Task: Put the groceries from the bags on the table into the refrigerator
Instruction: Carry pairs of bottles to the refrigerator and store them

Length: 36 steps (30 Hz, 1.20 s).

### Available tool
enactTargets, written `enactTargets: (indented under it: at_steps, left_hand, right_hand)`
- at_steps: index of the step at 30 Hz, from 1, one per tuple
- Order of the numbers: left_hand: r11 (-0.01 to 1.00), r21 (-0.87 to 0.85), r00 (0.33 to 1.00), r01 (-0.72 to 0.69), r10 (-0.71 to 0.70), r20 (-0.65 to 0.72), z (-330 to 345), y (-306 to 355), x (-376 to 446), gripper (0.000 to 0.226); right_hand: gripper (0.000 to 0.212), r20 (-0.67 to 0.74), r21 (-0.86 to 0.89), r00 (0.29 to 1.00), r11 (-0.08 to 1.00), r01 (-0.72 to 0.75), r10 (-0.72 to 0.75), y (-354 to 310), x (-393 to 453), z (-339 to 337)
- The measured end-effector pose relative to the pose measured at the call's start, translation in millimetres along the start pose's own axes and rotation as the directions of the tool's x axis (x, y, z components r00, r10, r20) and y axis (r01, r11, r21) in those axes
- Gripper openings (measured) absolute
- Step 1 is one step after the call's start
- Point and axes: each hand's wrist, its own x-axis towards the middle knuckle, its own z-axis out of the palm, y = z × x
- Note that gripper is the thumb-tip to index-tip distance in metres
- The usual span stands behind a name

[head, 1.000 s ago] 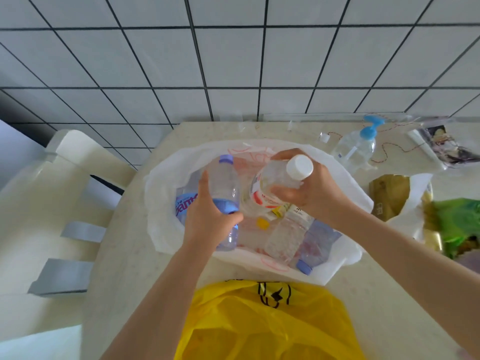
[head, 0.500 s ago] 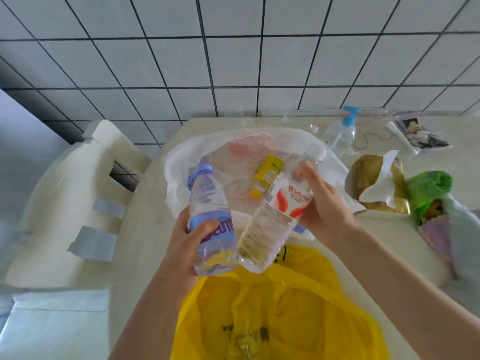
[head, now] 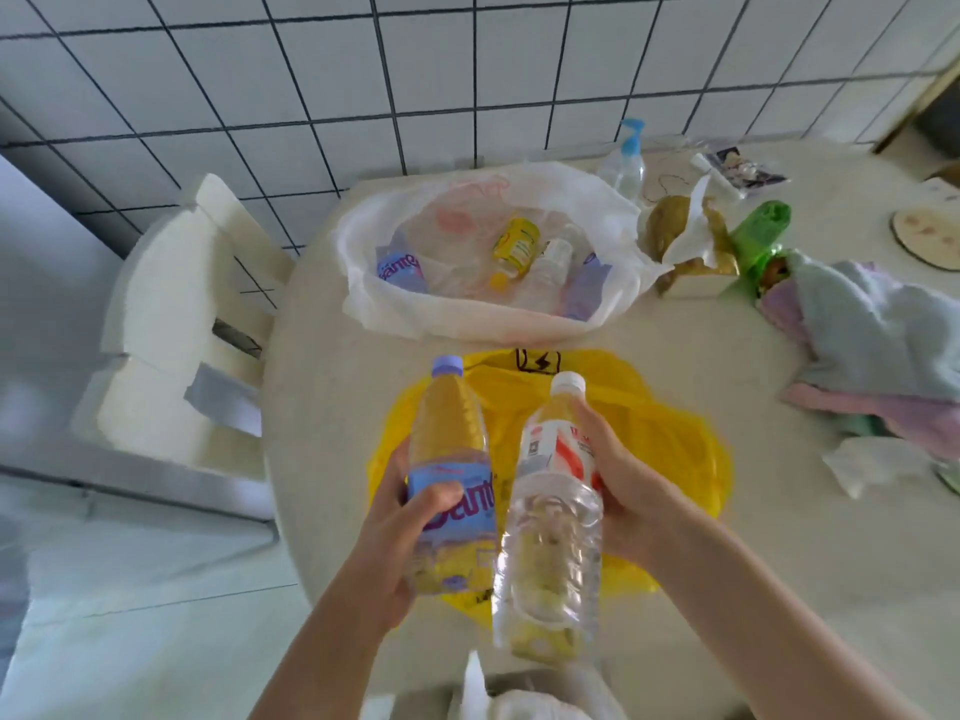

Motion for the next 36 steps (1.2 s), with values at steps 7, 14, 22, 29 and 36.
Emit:
enactTargets:
  at_steps: [7,14,22,29,36]
  left_hand:
    - [0.997,0.076,1.0,0.02,-0.018,-0.026,-24.3,-33.2,-54.3,0.072]
    - [0.994,0.104,0.997,-0.043,0.036,0.064,-28.7,-62.4,-112.4,0.066]
    - [0.993,0.083,0.996,-0.084,0.082,0.025,-23.3,-131.6,-198.8,0.073]
    - [0.992,0.02,0.989,-0.125,0.126,-0.074,-30.1,-202.8,-286.4,0.063]
    - [0.986,-0.098,0.967,-0.136,0.11,-0.231,-55.7,-240.6,-352.2,0.074]
  right_hand:
    - [0.057,0.002,0.117,0.993,0.986,0.12,-0.121,78.6,-47.3,-4.9]
    - [0.056,-0.035,-0.217,0.91,0.892,0.397,-0.414,137.4,-89.4,-16.5]
    - [0.055,0.057,-0.393,0.876,0.796,0.46,-0.478,219.0,-134.7,-43.3]
    - [0.05,0.109,-0.452,0.867,0.752,0.479,-0.486,279.4,-159.4,-65.9]
    - [0.045,0.234,-0.583,0.902,0.69,0.428,-0.362,332.9,-164.7,-55.3]
